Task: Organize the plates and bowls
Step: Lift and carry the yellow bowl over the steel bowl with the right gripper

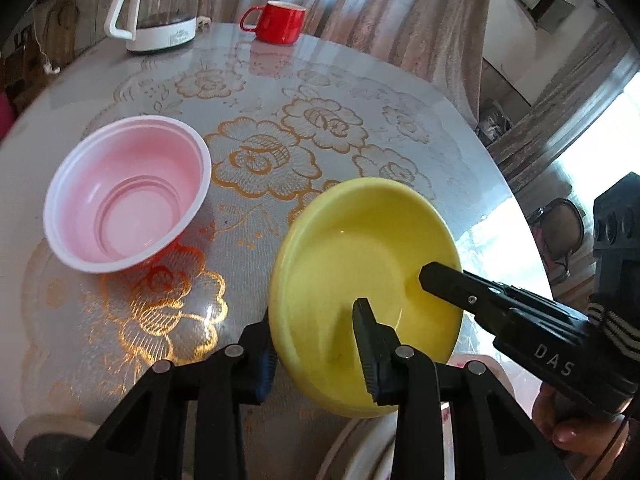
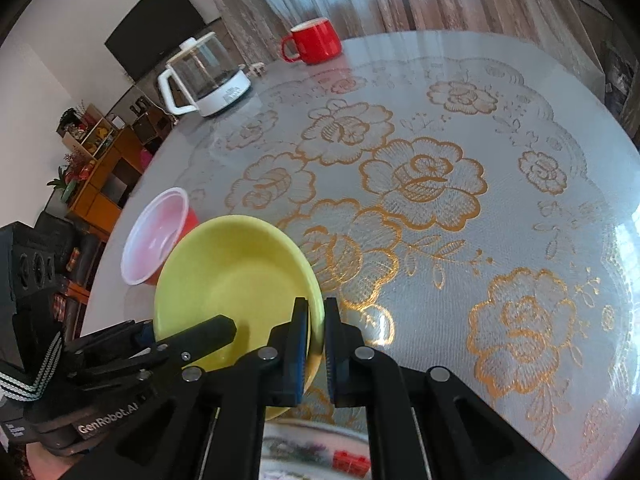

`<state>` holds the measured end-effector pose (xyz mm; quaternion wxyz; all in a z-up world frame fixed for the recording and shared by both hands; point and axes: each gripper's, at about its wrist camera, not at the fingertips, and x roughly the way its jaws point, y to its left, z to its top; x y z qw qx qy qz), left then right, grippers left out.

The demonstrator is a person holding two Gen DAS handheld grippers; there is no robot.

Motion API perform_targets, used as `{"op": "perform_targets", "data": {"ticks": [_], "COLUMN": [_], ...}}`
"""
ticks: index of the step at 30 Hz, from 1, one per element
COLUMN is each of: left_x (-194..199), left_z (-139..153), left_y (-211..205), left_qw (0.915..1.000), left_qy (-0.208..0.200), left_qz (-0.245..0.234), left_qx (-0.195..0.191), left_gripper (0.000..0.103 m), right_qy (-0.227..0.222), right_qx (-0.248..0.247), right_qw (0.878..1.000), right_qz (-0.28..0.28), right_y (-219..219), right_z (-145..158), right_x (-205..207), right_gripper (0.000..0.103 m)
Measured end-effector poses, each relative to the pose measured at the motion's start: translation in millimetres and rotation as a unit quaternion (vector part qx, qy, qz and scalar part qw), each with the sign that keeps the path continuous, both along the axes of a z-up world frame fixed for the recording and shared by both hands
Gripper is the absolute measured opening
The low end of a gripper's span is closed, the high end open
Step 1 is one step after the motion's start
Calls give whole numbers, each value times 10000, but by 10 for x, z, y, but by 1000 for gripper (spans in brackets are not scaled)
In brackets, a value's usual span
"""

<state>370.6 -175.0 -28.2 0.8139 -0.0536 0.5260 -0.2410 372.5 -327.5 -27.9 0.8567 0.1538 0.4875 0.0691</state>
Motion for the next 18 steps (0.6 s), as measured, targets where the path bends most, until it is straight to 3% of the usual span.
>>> {"op": "perform_targets", "data": {"ticks": [18], "left_x": [-656], "left_z": [427], "left_y": [352], "left_qw": [9983], "left_qy": [-539], "left_qz": [12], "left_qx": [-215], "left_gripper": [35], "right_qy": [-630], "right_qx": [115], "right_qw": [9978], "right_qz": [159], "right_y": [278], "right_z": [493], "right_x": [-633], "right_gripper": [7]}}
